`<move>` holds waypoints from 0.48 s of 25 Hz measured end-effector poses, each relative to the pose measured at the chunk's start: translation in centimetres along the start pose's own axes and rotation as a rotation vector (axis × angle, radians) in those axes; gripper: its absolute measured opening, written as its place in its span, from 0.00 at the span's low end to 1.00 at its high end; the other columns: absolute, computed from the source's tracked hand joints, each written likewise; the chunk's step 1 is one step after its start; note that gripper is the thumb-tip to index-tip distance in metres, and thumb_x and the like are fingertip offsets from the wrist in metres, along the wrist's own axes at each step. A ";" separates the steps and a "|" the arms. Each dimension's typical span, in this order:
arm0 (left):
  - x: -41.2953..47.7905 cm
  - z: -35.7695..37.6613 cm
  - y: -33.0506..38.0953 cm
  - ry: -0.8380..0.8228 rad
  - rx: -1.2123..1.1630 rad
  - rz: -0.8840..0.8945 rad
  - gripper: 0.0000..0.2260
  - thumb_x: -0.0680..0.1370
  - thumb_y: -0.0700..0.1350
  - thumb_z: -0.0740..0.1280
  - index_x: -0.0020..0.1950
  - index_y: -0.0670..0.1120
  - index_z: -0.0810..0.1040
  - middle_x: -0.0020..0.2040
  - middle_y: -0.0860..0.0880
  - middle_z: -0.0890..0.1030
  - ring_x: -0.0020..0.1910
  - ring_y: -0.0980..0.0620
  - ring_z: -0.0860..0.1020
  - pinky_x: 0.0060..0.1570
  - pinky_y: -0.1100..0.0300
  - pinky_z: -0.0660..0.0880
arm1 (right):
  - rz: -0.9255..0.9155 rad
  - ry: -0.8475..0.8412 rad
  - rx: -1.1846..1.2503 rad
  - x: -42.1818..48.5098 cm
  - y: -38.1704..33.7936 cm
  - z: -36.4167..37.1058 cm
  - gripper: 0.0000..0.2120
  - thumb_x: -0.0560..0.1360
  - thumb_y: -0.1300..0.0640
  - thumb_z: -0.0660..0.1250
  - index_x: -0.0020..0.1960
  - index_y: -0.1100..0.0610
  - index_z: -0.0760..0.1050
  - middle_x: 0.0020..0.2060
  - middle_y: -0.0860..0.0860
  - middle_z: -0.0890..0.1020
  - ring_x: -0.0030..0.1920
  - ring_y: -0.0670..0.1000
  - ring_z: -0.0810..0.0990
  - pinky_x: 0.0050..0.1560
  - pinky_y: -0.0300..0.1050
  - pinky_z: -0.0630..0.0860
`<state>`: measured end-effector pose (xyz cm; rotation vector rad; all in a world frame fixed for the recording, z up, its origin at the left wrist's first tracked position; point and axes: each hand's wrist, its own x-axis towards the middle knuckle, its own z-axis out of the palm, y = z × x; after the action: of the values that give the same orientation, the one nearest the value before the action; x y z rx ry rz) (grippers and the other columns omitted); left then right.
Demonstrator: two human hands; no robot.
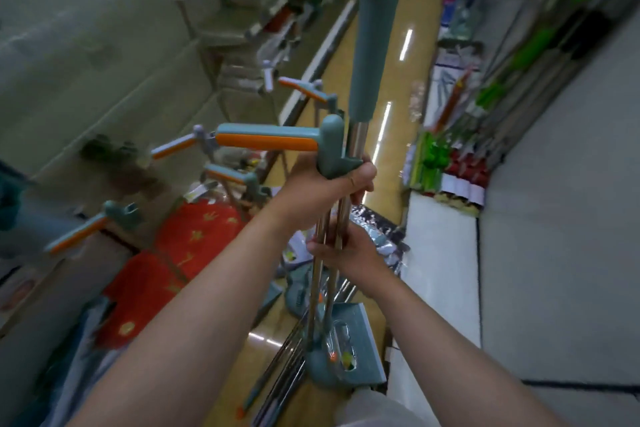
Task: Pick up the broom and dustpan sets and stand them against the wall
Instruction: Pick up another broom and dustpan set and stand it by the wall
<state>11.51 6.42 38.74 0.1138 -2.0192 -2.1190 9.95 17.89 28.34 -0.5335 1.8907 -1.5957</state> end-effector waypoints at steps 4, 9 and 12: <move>3.4 6.8 -1.1 -0.219 -0.043 -0.053 0.13 0.68 0.50 0.77 0.44 0.43 0.81 0.35 0.44 0.80 0.33 0.43 0.77 0.40 0.51 0.77 | 0.047 0.263 -0.037 -2.2 1.5 -5.9 0.03 0.73 0.60 0.75 0.44 0.57 0.81 0.40 0.51 0.86 0.42 0.49 0.83 0.49 0.48 0.78; 2.8 14.9 -1.7 -0.541 -0.032 -0.044 0.09 0.70 0.42 0.76 0.46 0.41 0.79 0.34 0.51 0.81 0.31 0.46 0.80 0.36 0.55 0.78 | 0.144 0.604 0.061 -8.0 3.3 -9.6 0.06 0.71 0.58 0.76 0.44 0.49 0.81 0.42 0.50 0.86 0.47 0.52 0.85 0.55 0.53 0.80; 0.3 18.0 -1.6 -0.706 -0.057 -0.031 0.10 0.69 0.43 0.77 0.45 0.42 0.79 0.33 0.52 0.82 0.31 0.47 0.82 0.36 0.56 0.79 | 0.167 0.788 0.096 -12.1 4.1 -9.4 0.07 0.70 0.59 0.76 0.42 0.49 0.80 0.39 0.48 0.86 0.45 0.50 0.84 0.54 0.51 0.81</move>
<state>7.45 24.06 38.22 -0.7118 -2.2896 -2.4632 12.87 33.41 27.48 0.3560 2.2936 -1.9304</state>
